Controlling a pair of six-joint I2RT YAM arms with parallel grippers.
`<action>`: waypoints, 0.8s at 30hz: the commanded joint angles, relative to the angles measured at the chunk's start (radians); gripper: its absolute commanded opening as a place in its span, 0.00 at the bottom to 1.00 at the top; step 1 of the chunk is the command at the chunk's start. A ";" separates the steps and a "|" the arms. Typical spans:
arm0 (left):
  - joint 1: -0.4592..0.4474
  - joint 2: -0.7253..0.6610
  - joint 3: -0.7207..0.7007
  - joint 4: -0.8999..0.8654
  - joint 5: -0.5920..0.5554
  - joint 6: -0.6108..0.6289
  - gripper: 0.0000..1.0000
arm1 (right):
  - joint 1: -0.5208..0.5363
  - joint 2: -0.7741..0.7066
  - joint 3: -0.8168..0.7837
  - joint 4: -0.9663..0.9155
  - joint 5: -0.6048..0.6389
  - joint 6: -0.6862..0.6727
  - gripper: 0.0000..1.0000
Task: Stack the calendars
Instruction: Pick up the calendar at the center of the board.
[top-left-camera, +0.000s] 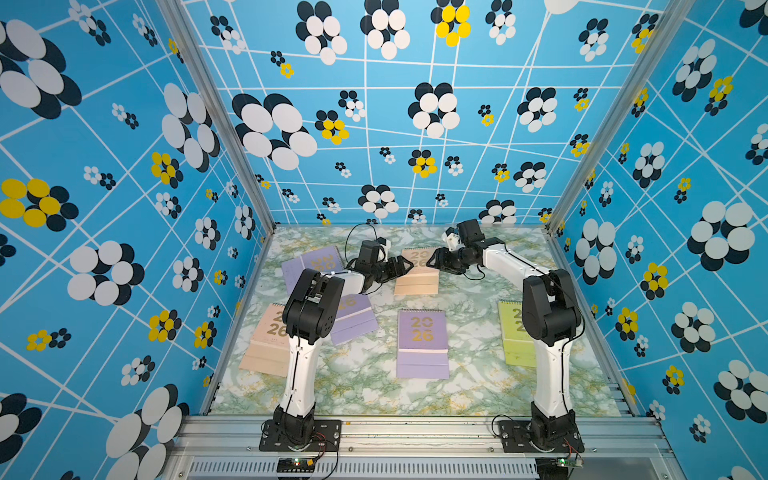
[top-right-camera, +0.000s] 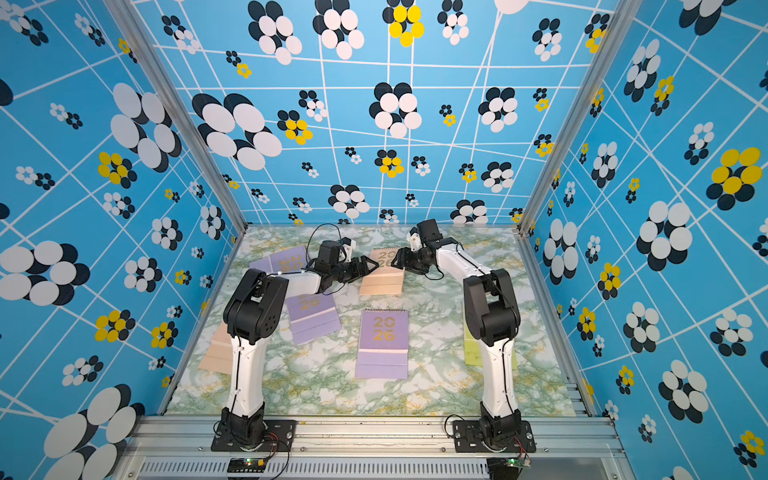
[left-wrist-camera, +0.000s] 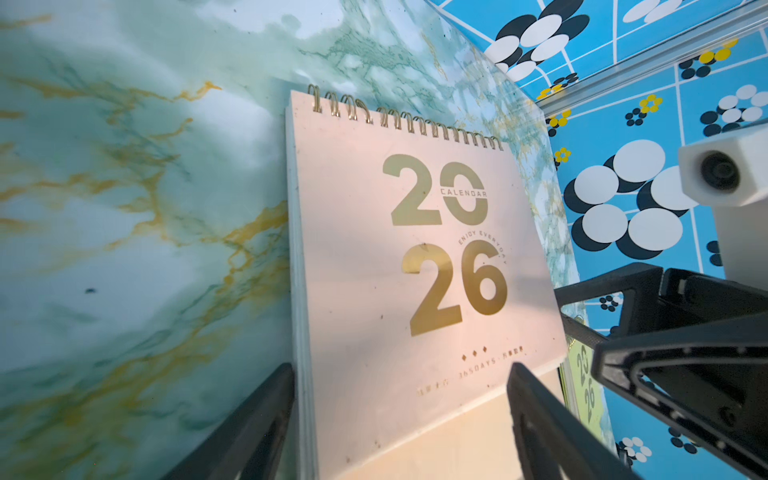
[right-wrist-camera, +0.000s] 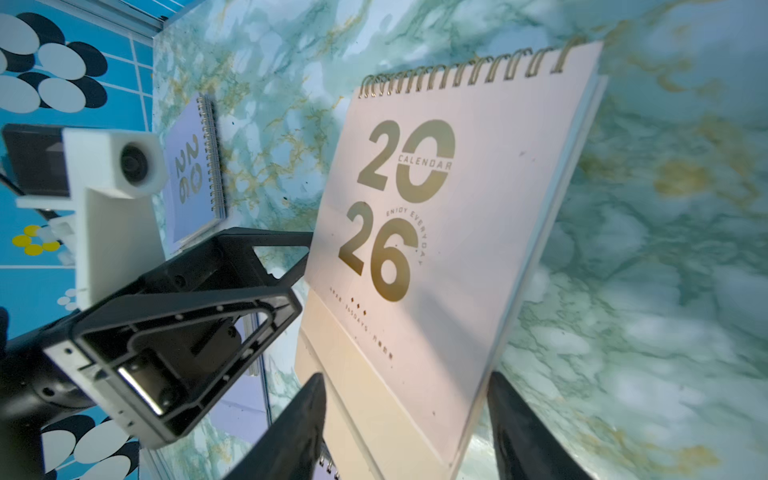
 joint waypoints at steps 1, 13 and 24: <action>-0.017 -0.077 -0.014 0.070 0.088 0.007 0.78 | 0.018 -0.032 -0.015 0.044 -0.062 0.014 0.62; -0.016 -0.109 -0.051 0.102 0.103 0.001 0.70 | 0.018 -0.003 -0.016 0.013 -0.026 0.010 0.62; -0.015 -0.124 -0.064 0.102 0.105 -0.003 0.68 | 0.017 0.022 -0.026 -0.004 0.010 -0.008 0.61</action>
